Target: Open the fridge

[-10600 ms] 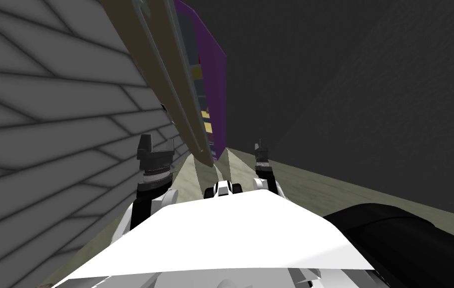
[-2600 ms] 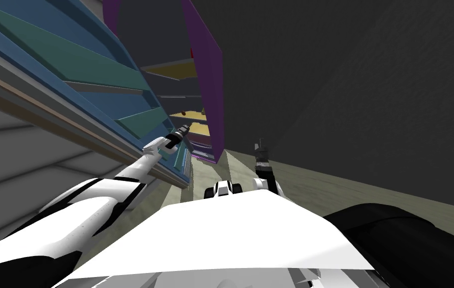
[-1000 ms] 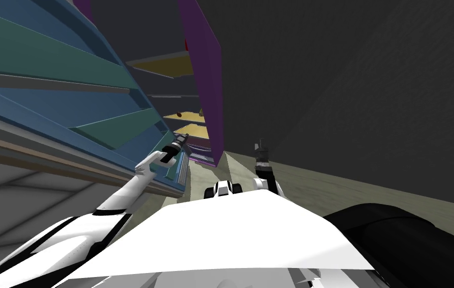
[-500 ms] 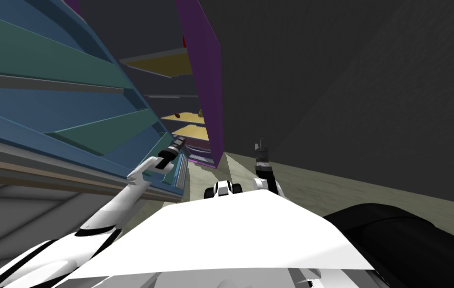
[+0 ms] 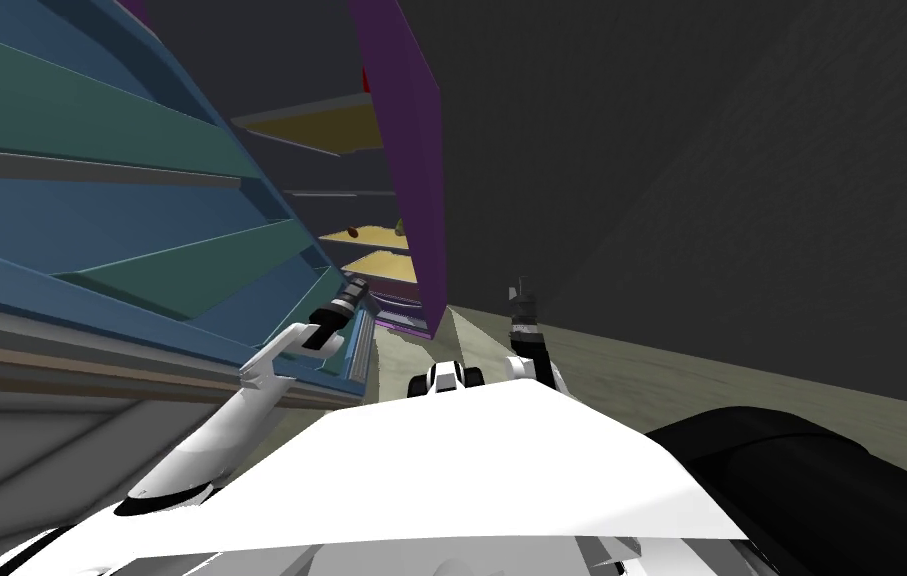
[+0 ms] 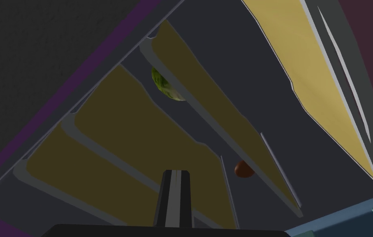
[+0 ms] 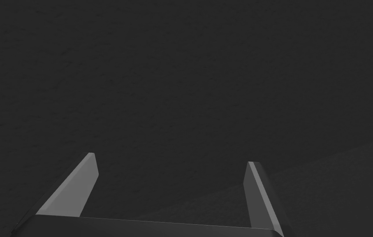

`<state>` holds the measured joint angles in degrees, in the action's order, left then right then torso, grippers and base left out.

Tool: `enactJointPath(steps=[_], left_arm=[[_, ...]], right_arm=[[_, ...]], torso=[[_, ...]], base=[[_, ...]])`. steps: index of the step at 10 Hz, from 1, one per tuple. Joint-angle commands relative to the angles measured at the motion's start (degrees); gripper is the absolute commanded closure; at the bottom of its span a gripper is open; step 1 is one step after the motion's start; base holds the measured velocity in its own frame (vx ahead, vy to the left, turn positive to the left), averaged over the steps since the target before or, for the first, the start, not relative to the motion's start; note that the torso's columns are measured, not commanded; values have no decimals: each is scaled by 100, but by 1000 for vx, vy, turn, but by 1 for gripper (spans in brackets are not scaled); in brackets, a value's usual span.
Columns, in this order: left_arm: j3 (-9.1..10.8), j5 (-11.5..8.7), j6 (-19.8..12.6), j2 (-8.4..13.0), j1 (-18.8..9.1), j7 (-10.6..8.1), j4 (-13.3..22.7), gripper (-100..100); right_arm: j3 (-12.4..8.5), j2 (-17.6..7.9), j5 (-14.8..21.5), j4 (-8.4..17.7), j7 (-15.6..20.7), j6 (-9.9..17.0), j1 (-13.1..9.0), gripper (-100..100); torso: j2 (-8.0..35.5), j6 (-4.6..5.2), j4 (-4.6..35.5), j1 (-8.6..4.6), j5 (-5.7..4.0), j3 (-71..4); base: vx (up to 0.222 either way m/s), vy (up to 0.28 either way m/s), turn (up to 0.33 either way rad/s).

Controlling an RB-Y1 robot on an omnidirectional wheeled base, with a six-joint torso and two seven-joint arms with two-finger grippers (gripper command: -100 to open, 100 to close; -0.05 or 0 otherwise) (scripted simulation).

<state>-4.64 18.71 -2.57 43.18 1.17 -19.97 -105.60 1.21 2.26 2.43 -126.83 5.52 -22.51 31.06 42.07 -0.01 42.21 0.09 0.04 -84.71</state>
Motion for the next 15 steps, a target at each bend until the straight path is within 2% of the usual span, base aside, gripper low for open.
enactJointPath(steps=[1,2,3,6,7,8,11,13,14,15], left_arm=[[23,-19,-72,10,408,30,-454,100],[23,-19,-72,10,408,30,-609,100],[279,-111,-282,-26,703,240,-802,100],[279,-111,-282,-26,1116,240,-1216,100],[279,-111,-282,-26,1116,240,-1399,100],[534,-203,-492,-62,1413,451,-1553,100],[534,-203,-492,-62,1824,451,-2003,100],[534,-203,-492,-62,1824,451,-2192,100],[790,-295,-702,-97,2094,661,-2443,100],[790,-295,-702,-97,2230,661,-2603,100]], right_arm=[[0,0,0,0,0,0,0,0],[0,1,0,0,0,0,-1,0],[1,1,0,0,0,0,-1,0],[0,0,0,0,0,0,0,0],[0,0,0,0,0,0,-1,0],[1,1,0,0,0,0,-1,0],[0,0,0,0,0,0,0,0],[0,1,0,0,0,0,-1,0],[1,1,0,0,0,0,-2,0],[1,0,0,0,0,0,-1,0]], torso=[[16,1,4,-10,-3,9],[35,1,11,-17,-6,22],[40,2,13,-18,-7,26],[18,0,5,-8,-3,10],[36,1,11,-17,-6,23],[41,2,13,-18,-6,27],[14,1,4,-7,-2,8],[40,2,13,-14,-5,26],[35,2,11,-15,-5,23],[6,1,4,-7,-3,6]], base=[[16,2,6],[0,0,0],[70,27,-74],[58,22,-8],[-5,-1,1],[60,20,-77],[60,19,-7],[-6,4,0],[70,14,-78],[94,29,-34]])
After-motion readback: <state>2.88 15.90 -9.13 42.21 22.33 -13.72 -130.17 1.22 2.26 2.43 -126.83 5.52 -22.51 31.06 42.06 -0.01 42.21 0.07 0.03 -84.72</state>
